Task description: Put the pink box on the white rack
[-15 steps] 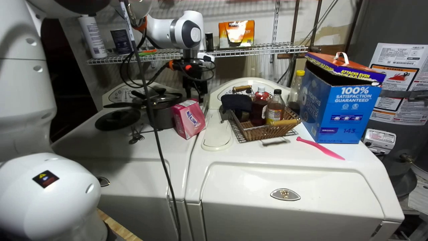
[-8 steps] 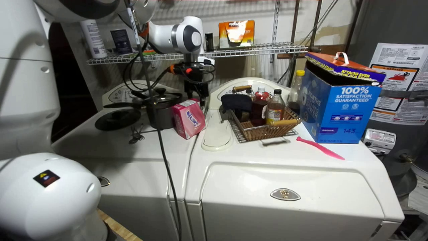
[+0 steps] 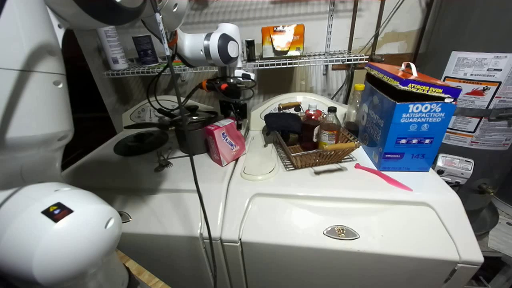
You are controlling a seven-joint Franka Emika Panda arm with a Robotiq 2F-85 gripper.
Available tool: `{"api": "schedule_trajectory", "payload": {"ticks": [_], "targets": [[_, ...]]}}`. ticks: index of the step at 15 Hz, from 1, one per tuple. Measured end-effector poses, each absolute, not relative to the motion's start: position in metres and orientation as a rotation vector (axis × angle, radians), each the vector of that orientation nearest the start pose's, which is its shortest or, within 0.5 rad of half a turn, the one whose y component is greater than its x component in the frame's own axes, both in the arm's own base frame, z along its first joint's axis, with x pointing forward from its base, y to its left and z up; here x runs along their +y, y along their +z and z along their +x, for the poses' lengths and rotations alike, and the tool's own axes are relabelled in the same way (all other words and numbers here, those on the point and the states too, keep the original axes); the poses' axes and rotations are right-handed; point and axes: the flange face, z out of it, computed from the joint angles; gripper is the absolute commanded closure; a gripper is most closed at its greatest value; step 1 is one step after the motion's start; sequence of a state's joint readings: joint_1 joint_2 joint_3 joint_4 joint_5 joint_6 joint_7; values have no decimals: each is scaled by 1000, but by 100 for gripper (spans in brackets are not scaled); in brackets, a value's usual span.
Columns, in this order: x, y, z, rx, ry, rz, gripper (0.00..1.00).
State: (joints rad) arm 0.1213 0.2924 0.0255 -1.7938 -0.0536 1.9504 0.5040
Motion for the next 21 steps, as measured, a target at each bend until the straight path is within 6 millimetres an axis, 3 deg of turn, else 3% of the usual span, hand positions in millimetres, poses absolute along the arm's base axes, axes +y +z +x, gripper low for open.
{"api": "schedule_trajectory", "payload": {"ticks": [4, 8, 13, 17, 18, 19, 21], "targets": [[92, 384, 611, 547, 161, -3180, 54], [96, 415, 607, 590, 68, -3186, 54], [110, 485, 592, 548, -182, -3240, 54], [141, 552, 569, 403, -490, -3250, 54], [148, 567, 561, 377, -556, -3229, 29], [152, 576, 555, 367, -578, -3221, 29], [151, 575, 554, 369, -572, -3224, 29]]}}
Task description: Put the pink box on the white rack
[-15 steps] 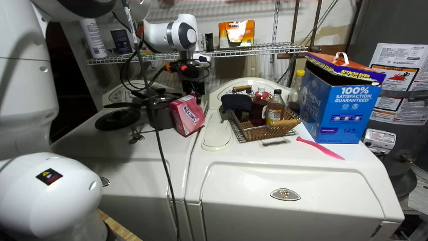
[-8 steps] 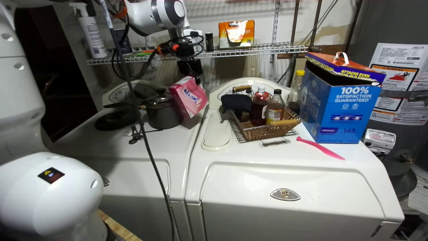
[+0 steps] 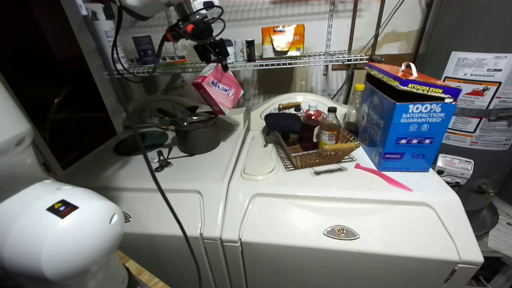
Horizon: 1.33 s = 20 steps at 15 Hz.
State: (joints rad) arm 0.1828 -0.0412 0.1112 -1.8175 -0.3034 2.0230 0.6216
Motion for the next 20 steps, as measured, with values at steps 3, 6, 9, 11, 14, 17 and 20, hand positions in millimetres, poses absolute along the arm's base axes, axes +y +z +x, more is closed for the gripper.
{"api": "schedule_trajectory", "payload": {"ticks": [3, 6, 9, 11, 14, 17, 20], "targets": [[148, 563, 560, 377, -541, -3236, 29], [148, 561, 561, 377, -537, -3237, 54], [150, 563, 561, 353, -545, -3242, 54], [155, 576, 561, 276, -596, -3252, 54], [172, 612, 552, 92, -718, -3255, 54], [199, 649, 536, -130, -823, -3225, 54], [234, 675, 523, -347, -918, -3167, 54]]}}
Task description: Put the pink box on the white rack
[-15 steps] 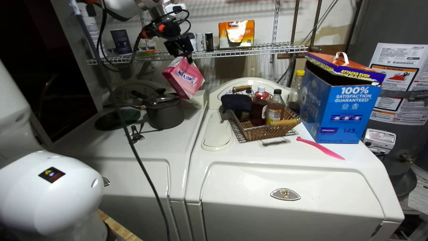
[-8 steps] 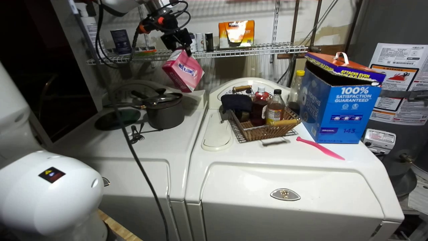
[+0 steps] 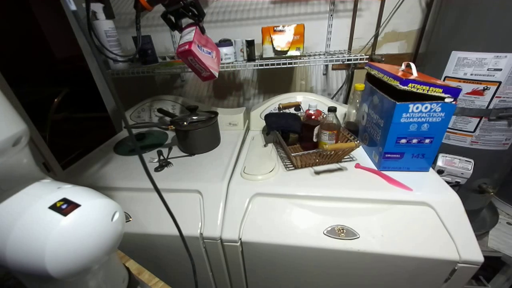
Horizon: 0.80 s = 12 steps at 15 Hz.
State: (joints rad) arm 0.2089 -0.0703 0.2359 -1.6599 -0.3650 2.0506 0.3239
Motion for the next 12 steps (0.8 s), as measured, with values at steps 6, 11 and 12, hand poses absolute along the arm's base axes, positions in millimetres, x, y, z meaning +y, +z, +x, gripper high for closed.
{"api": "schedule_trajectory", "payload": {"ticks": [6, 11, 12], "targets": [[296, 695, 527, -603, -1054, -3094, 54], [344, 688, 559, -698, -1137, -3055, 54], [352, 688, 564, -707, -1156, -3046, 54]]}}
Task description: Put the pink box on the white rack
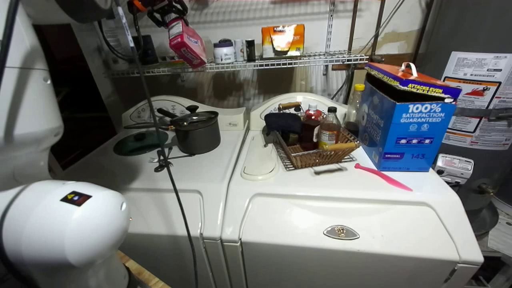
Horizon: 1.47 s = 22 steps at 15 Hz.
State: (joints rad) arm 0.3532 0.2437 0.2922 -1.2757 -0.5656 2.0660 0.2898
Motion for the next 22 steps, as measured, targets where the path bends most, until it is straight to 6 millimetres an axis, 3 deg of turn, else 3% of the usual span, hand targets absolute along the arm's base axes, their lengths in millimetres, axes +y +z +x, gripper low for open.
{"api": "schedule_trajectory", "payload": {"ticks": [5, 9, 17, 22], "targets": [[386, 700, 575, -726, -1259, -2995, 54], [395, 711, 585, -699, -1338, -2954, 54], [409, 665, 636, -763, -1526, -2807, 54], [406, 656, 654, -792, -1693, -2691, 54]]}}
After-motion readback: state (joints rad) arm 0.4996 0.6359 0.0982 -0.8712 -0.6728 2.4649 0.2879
